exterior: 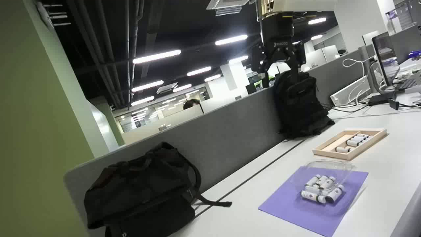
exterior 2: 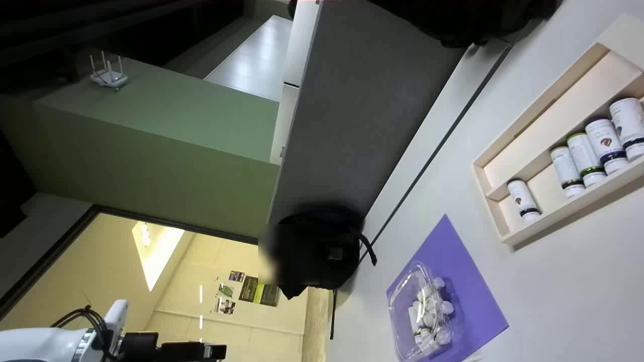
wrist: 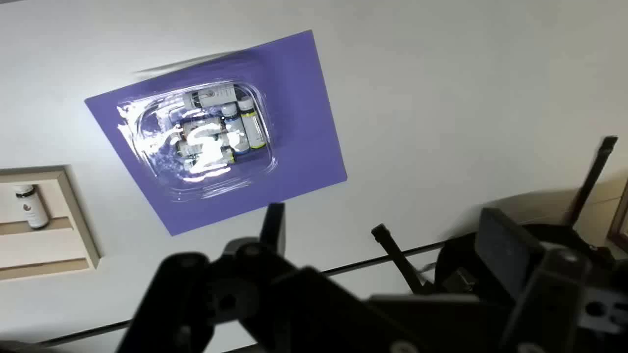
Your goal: Remove one bottle from the tray
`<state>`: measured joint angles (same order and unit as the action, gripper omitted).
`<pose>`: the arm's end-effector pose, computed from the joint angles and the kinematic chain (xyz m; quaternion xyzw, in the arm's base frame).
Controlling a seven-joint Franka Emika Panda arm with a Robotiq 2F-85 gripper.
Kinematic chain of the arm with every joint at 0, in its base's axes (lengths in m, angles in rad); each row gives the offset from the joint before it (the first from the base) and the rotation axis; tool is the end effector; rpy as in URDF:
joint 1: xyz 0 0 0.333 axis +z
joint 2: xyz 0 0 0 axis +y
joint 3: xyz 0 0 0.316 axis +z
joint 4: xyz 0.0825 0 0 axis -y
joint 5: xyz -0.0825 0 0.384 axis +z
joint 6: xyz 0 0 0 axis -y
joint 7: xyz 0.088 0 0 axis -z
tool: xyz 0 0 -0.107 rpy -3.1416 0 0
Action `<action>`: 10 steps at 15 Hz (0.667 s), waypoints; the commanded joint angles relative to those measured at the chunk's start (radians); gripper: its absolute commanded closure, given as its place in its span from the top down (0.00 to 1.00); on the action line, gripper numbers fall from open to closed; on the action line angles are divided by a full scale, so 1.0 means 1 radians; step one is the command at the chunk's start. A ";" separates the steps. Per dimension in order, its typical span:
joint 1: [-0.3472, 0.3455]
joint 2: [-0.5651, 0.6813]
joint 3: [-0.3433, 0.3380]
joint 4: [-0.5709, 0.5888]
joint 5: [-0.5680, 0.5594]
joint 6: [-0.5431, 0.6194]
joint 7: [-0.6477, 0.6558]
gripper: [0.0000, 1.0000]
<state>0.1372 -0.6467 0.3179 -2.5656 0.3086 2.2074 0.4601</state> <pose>0.3389 0.1851 0.4912 -0.9853 0.0943 -0.1071 0.0941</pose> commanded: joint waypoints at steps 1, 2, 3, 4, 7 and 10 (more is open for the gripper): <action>0.011 0.002 -0.010 0.002 -0.009 -0.001 0.007 1.00; 0.010 0.002 -0.010 0.002 -0.009 -0.001 0.007 1.00; 0.010 0.002 -0.010 0.002 -0.009 -0.001 0.007 1.00; 0.010 0.002 -0.010 0.002 -0.009 -0.001 0.007 1.00; 0.010 0.002 -0.010 0.002 -0.009 -0.001 0.007 1.00; -0.004 0.087 -0.060 0.024 0.007 0.050 -0.060 1.00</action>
<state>0.1363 -0.6428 0.3142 -2.5656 0.3072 2.2112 0.4549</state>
